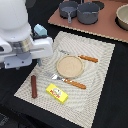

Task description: Interact with the objects in diverse but meaningful ways.

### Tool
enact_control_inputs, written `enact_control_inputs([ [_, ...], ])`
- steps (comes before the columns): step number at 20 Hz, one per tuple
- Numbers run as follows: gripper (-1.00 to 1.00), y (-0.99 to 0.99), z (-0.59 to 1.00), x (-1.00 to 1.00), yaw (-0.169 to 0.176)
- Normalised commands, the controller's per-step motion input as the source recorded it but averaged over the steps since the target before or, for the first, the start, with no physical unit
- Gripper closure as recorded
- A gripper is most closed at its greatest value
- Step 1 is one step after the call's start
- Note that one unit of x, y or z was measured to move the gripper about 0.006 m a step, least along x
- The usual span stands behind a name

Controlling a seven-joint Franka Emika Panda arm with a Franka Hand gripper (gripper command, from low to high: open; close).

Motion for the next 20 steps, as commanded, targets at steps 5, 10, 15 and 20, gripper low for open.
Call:
enact_control_inputs([
  [5, -1.0, 0.79, 0.44, -0.3, 0.032],
  [10, -1.0, 0.79, 0.39, -0.42, 0.034],
  [15, -1.0, 0.72, 0.24, -0.53, 0.062],
  [20, -1.0, 0.61, 0.07, -0.56, 0.084],
])
